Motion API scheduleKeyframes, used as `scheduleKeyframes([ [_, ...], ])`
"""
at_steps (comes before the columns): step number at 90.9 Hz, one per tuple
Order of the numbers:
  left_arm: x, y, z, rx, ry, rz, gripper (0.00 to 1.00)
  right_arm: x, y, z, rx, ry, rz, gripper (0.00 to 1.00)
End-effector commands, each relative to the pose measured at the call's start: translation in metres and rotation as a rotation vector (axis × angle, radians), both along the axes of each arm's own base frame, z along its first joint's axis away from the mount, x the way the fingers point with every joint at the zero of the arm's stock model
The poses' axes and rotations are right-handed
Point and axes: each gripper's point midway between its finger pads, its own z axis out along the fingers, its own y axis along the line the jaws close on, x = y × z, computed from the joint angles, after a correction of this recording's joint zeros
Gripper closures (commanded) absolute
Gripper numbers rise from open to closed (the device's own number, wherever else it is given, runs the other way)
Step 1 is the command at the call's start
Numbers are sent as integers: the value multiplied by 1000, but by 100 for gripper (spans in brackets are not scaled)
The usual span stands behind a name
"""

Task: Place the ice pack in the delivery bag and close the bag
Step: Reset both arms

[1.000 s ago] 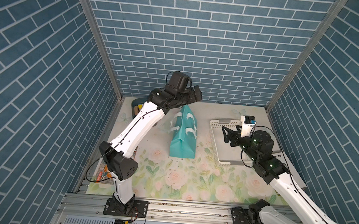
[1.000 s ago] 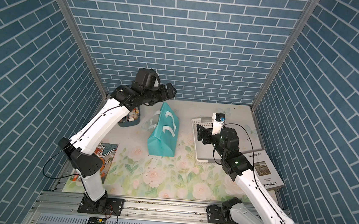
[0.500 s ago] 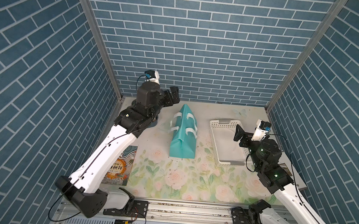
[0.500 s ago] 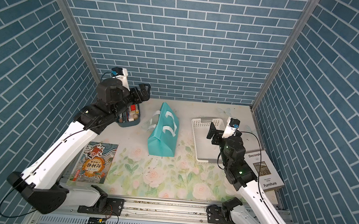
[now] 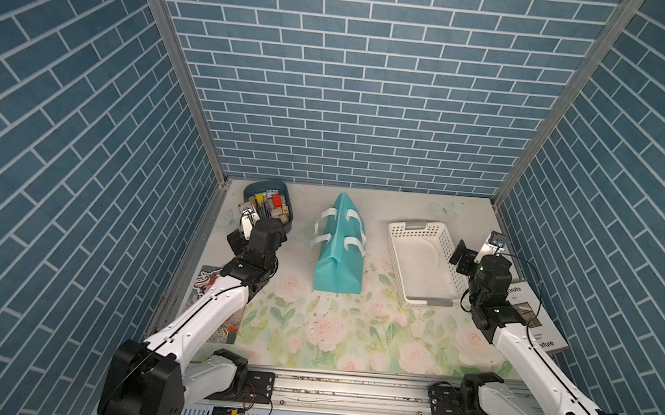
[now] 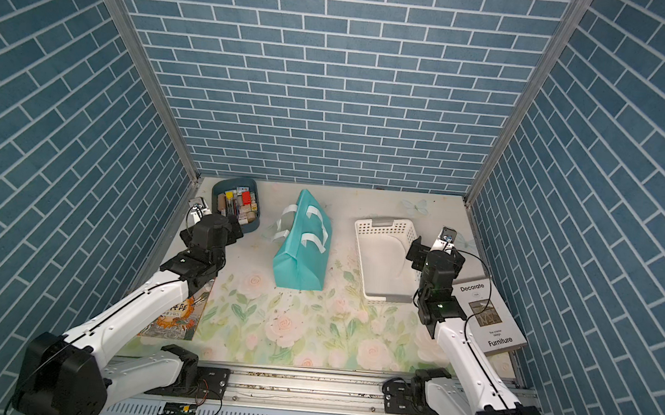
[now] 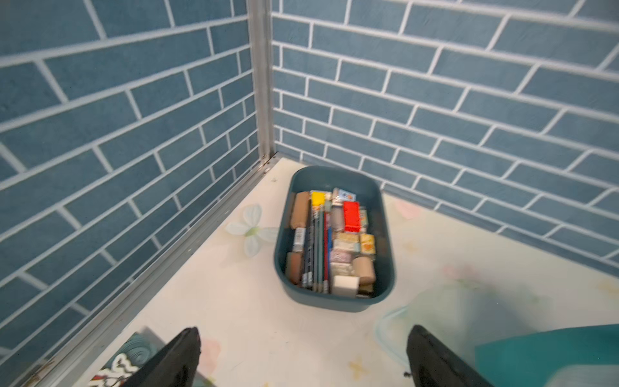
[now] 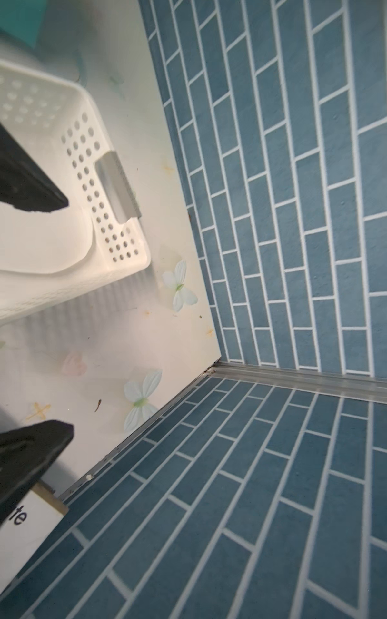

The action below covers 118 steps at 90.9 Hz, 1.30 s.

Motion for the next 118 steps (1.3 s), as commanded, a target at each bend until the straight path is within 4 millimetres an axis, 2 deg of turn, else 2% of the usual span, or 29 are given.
scheduleKeyframes([
  [1, 2, 18, -9, 87, -17, 59, 0, 10, -10, 7, -44, -82, 16, 0],
  [8, 1, 23, -33, 129, 36, 71, 0, 10, -20, -10, -61, -61, -5, 1],
  [18, 3, 31, -59, 144, 79, 77, 0, 13, -22, -37, -80, -48, 29, 0],
  [28, 9, 32, -66, 154, 60, 66, 0, 18, -17, -56, -106, -26, 71, 0],
  [37, 3, 32, -77, 153, 23, 34, 0, 21, -9, -66, -112, -41, 123, 0],
  [45, -1, 28, -69, 160, -96, -26, 0, 23, -7, -69, -101, -63, 131, 1],
  [55, 1, 29, -59, 154, -168, -48, 0, 25, -5, -62, -108, -111, 142, 0],
  [59, 5, 27, -57, 163, -176, -70, 0, 25, -3, -68, -103, -113, 163, 1],
  [70, 15, 20, -59, 189, -162, -137, 0, 26, 9, -78, -116, -121, 239, 1],
  [78, 9, 15, -60, 183, -227, -227, 0, 25, 14, -79, -122, -124, 272, 1],
  [86, 3, 21, -63, 161, -275, -218, 0, 25, 15, -80, -119, -122, 279, 1],
  [93, 7, 24, -71, 139, -240, -220, 0, 26, 14, -81, -120, -119, 277, 1],
  [118, 7, 24, -69, 136, -255, -221, 0, 26, 13, -80, -125, -122, 266, 0],
])
